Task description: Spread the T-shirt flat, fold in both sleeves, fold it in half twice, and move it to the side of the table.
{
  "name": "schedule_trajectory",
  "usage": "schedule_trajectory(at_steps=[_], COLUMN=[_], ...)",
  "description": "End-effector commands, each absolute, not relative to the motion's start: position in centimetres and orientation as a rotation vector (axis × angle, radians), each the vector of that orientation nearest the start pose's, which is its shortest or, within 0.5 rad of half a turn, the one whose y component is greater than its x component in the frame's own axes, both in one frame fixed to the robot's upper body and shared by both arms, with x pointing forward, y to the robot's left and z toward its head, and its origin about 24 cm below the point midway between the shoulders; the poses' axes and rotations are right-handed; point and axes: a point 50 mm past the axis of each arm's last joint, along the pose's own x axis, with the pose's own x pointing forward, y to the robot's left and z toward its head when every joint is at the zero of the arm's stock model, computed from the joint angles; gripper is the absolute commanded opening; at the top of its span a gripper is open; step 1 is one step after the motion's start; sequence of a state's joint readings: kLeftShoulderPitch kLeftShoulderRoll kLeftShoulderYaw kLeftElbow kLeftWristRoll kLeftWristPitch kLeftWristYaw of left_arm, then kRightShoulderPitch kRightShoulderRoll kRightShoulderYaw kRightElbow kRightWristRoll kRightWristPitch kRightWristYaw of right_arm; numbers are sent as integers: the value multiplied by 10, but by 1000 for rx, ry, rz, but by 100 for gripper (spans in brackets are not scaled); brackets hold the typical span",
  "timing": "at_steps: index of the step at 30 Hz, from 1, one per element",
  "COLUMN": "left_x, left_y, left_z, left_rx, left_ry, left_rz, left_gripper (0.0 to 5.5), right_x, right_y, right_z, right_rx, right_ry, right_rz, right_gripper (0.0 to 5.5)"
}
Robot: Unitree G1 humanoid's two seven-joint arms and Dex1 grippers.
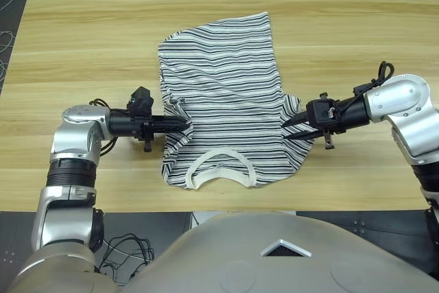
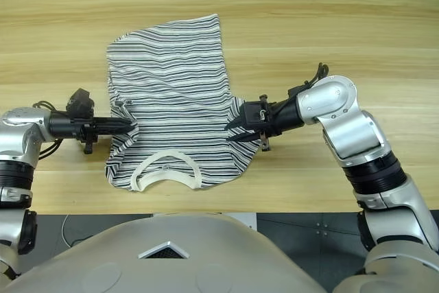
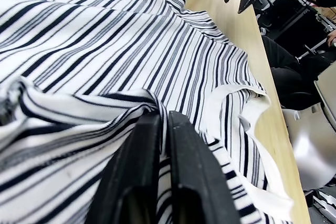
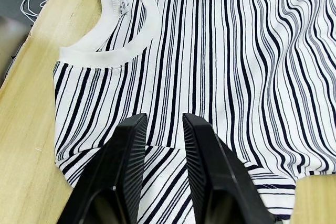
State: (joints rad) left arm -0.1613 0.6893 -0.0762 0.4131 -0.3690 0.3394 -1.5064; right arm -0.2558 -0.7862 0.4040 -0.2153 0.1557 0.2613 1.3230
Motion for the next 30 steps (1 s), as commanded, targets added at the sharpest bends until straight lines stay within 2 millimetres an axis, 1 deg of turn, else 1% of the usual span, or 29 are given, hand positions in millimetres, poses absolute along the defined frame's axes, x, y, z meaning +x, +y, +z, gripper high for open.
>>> schedule_trajectory(at_steps=[1, 3, 4, 7, 9, 11, 13, 15, 16, 17, 19, 25, 27, 30], left_x=[231, 232, 234, 238, 236, 228, 222, 220, 220, 220, 219, 217, 216, 217], left_y=[252, 252, 253, 256, 259, 261, 264, 270, 273, 275, 278, 277, 275, 277], left_z=[24, 24, 27, 47, 62, 78, 100, 118, 123, 126, 126, 120, 117, 116], left_rx=[-160, -154, -150, -205, -226, -250, -308, -308, -295, -284, -264, -260, -262, -259], left_ry=[671, 657, 634, 532, 458, 380, 278, 176, 149, 131, 131, 140, 143, 144], left_rz=[-1244, -1234, -1233, -1251, -1289, -1335, -1371, -1351, -1331, -1303, -1265, -1238, -1235, -1222], left_gripper=[97, 135, 135, 135, 135, 135, 138, 138, 138, 138, 138, 138, 138, 138], right_x=[225, 225, 227, 235, 243, 251, 254, 254, 254, 254, 248, 240, 235, 231], right_y=[-152, -153, -154, -164, -178, -196, -215, -232, -237, -239, -239, -236, -232, -227], right_z=[87, 88, 90, 99, 108, 119, 121, 106, 97, 87, 72, 46, 39, 35], right_rx=[-616, -613, -611, -585, -520, -380, -280, -273, -269, -259, -225, -175, -122, -93], right_ry=[442, 439, 434, 433, 457, 506, 581, 690, 736, 778, 836, 913, 922, 929], right_rz=[1633, 1627, 1614, 1535, 1468, 1407, 1349, 1266, 1237, 1221, 1240, 1231, 1235, 1247], right_gripper=[124, 124, 124, 124, 124, 124, 159, 197, 219, 228, 235, 235, 235, 235])
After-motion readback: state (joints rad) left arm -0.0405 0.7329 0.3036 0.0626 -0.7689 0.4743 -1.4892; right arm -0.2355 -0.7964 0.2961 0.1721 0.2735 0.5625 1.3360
